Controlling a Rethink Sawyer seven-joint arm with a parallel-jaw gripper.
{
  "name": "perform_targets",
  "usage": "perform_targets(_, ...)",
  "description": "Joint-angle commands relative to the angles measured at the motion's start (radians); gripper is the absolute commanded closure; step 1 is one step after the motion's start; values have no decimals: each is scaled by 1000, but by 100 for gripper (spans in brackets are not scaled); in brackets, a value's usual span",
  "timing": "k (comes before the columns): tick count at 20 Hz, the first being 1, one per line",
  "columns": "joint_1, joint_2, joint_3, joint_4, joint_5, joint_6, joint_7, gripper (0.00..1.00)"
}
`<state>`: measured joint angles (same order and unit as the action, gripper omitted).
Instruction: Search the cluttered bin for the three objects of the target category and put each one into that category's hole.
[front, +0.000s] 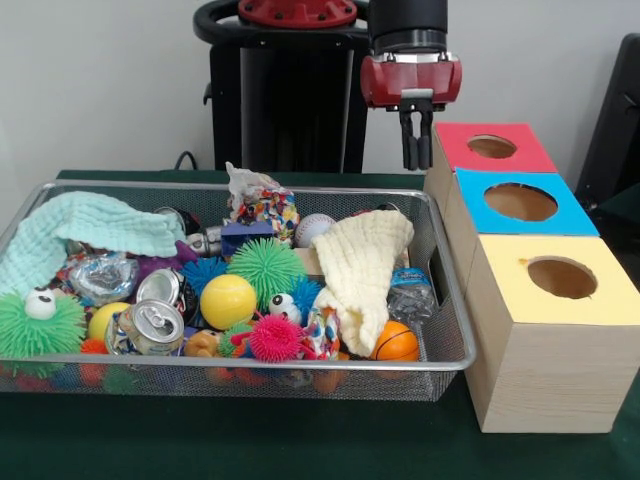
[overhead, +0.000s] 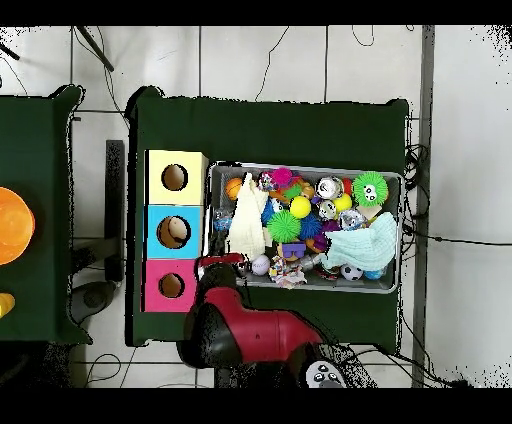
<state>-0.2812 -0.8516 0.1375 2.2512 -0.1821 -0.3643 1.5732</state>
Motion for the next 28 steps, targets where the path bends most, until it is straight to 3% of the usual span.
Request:
perform_targets(1,-39,-65,40,-71,-38,41,156,100)
perform_targets(8,-39,-52,29,-72,-71,4,144,100)
perform_targets(9,-37,-51,25,-74,-74,5,143,0)
perform_targets(28,-40,-30,21,-67,-110,-19,161,0)
